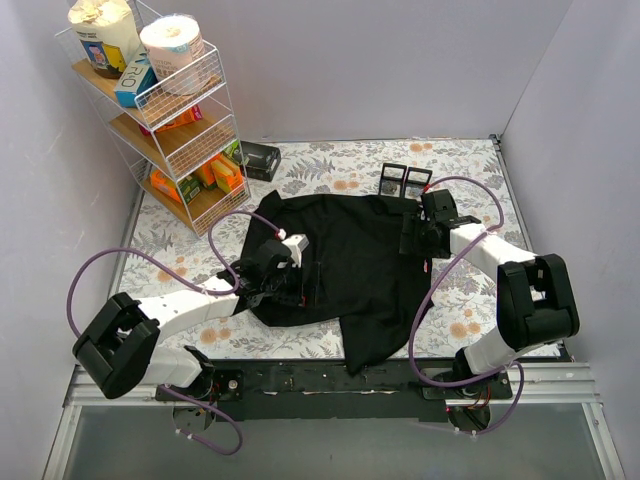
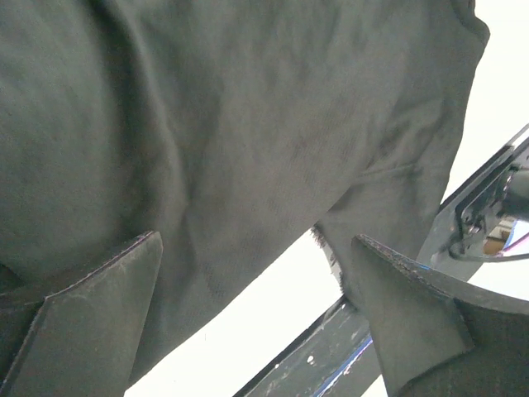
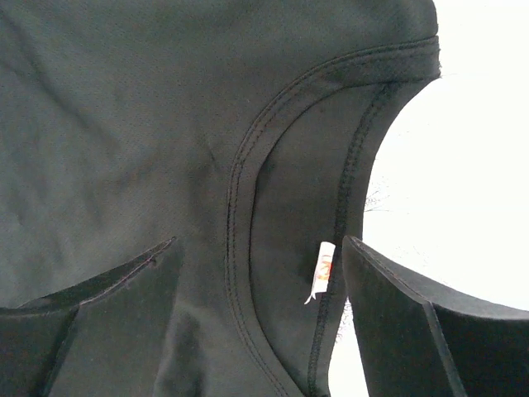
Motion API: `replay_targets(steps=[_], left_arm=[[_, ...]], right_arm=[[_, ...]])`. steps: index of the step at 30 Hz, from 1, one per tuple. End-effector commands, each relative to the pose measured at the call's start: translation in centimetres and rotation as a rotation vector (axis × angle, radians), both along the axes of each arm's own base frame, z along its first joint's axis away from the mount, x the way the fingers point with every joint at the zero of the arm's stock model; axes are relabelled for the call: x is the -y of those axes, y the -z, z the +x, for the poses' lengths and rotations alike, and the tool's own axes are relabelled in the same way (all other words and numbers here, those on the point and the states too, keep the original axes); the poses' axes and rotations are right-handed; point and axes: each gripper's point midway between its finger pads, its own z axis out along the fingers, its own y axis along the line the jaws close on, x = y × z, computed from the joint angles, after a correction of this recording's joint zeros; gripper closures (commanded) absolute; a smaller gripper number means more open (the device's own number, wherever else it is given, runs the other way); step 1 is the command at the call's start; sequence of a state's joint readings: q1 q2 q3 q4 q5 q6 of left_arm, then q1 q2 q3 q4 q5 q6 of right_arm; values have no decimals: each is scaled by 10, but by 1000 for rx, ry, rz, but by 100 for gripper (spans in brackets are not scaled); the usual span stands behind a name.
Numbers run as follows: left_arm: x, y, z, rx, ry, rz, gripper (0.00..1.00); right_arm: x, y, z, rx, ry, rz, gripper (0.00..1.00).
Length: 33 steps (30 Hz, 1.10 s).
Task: Pin the brooch onto the clothing
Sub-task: Adjust the clothes at the center of the board.
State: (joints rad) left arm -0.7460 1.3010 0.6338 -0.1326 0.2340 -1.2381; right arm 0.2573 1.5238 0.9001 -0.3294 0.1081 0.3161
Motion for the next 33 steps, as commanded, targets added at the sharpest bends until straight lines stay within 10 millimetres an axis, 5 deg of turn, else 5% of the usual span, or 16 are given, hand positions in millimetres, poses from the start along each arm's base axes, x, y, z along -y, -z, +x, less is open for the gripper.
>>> replay_targets(steps=[1,6,12,21,26,33], left_arm=[[5,12,-15,-12,11,-36,2],[-7,37,-36,-68,9,-10,2],[-12,43,-44,-79,-1,-29,3],[-4,49,-73,-140,41,-52,4],[3,62,-96,-193,104,-15,4],[24,54,-110,-205,156,-68,3]], right_arm=[[-1,11,3,-12,19,9,15],[-2,23,-1,-50,35,12,15],[-6,38,-5,-96,24,18,22],[-34,50,-4,-119,-49,19,62],[-60,50,8,-112,-110,15,99],[-119,30,46,-41,-236,26,99]])
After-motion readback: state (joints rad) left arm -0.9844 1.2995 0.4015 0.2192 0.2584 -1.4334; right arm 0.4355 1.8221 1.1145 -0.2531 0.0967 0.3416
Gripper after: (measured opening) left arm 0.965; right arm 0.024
